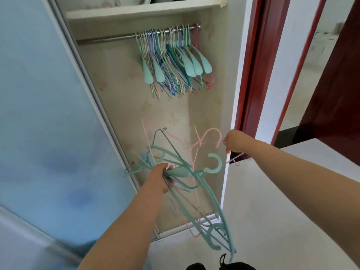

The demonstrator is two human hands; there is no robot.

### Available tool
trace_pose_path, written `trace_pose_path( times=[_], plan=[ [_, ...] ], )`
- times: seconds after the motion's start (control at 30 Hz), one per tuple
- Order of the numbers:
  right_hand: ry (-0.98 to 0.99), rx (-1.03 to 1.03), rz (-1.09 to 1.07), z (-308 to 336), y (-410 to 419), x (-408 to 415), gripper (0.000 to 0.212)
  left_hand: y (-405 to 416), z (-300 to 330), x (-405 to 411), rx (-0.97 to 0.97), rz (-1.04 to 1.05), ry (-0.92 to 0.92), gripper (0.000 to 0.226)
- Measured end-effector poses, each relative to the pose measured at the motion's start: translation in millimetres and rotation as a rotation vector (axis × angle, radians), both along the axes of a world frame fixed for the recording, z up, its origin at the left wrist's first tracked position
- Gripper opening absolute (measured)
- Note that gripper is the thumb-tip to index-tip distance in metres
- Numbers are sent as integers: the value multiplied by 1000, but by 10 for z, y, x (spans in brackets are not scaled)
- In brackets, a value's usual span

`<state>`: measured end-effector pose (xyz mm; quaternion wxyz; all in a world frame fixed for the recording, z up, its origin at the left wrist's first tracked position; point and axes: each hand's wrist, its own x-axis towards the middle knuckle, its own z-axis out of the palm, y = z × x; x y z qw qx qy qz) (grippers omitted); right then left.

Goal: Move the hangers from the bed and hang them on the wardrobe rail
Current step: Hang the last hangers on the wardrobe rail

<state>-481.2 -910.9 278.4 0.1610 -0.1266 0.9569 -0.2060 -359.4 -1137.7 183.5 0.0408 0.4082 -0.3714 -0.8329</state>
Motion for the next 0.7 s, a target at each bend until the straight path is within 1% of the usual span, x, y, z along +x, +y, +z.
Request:
trace_pose_path(
  times=[0.1, 0.2, 0.3, 0.4, 0.5, 0.6, 0.7],
  plan=[
    [105, 37, 82, 2, -382, -156, 26, -175, -4, -115, -5, 29, -104, 27],
    [222, 122, 211, 62, -698, -376, 24, -247, 23, -262, 21, 50, -117, 28],
    [337, 179, 305, 161, -909, -623, 31, -287, 17, -403, -3, 50, -137, 33],
    [456, 300, 385, 288, -1015, -857, 35, -369, -52, -467, -68, 24, -206, 31],
    [526, 427, 392, 351, -1080, -1062, 37, -382, -169, -465, -174, 3, -275, 26],
    [507, 399, 425, 304, -1177, -1189, 38, -289, -276, -448, -236, 28, -332, 24],
    [498, 294, 568, 225, -1395, -1199, 41, -211, -315, -466, -239, 60, -328, 22]
  ],
)
